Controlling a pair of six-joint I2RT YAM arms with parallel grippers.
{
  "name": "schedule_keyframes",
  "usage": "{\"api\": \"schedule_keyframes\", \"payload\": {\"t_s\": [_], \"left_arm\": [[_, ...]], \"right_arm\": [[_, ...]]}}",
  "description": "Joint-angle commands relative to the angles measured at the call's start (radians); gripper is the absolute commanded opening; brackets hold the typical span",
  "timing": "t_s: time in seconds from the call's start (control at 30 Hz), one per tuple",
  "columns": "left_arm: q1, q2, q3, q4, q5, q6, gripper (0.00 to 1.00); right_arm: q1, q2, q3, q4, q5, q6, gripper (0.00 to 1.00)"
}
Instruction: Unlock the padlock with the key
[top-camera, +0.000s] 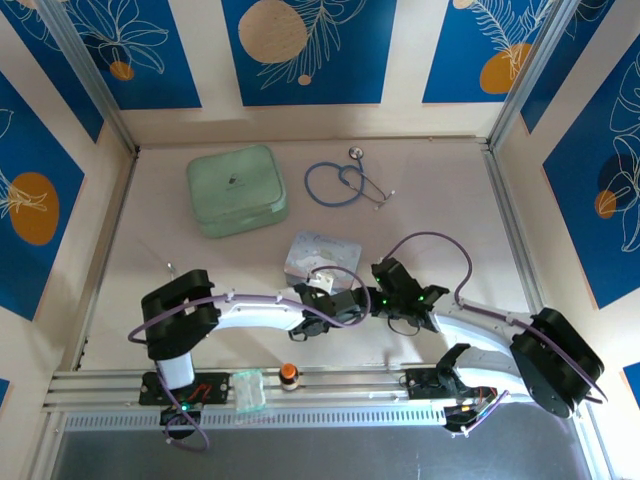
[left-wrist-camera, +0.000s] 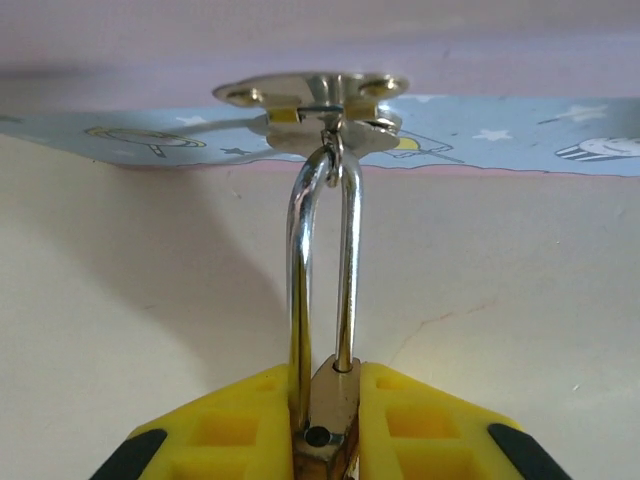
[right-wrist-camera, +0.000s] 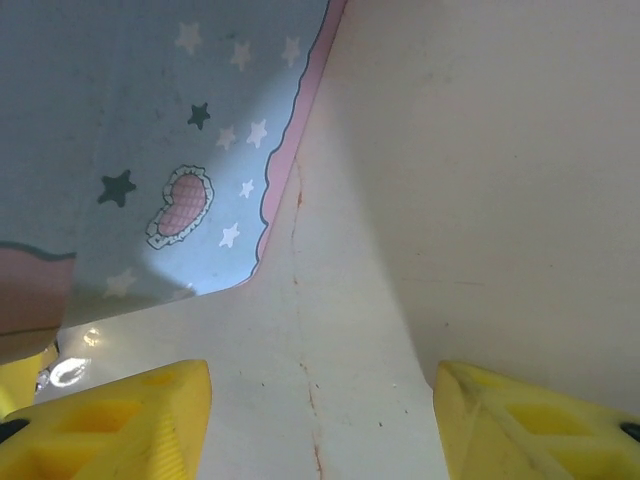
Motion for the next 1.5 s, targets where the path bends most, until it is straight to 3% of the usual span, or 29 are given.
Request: {"api": "schedule_keyframes", "payload": {"t_s": [0.0, 0.2, 0.57, 0.97, 1.3, 1.47], "left_arm": [[-0.006, 0.040, 0.015, -0.060, -0.013, -0.017, 0.17], [-0.006, 0.053, 0.037, -0.160, -0.068, -0.018, 0.17], [-0.036, 0.017, 0.037, -0.117, -0.016, -0.033, 0.31], [-0.087, 0.012, 0.050, -0.185, -0.058, -0.087, 0.26], [-0.150, 0.051, 0.134, -0.212, -0.146, -0.049, 0.26], [-0.153, 0.043, 0.113, -0.161, -0.092, -0.046, 0.26]], "right_arm": [[0.003, -0.024, -0.022, 0.006, 0.019, 0.016, 0.61], [-0.001, -0.036, -0.035, 0.011, 0.019, 0.026, 0.61], [-0.001, -0.037, -0.048, 0.020, 0.017, 0.039, 0.61], [0.001, -0.034, -0.067, 0.041, 0.015, 0.052, 0.61], [0.003, -0.060, -0.085, 0.038, 0.024, 0.052, 0.61], [0.001, -0.079, -0.099, 0.029, 0.028, 0.056, 0.61]]}}
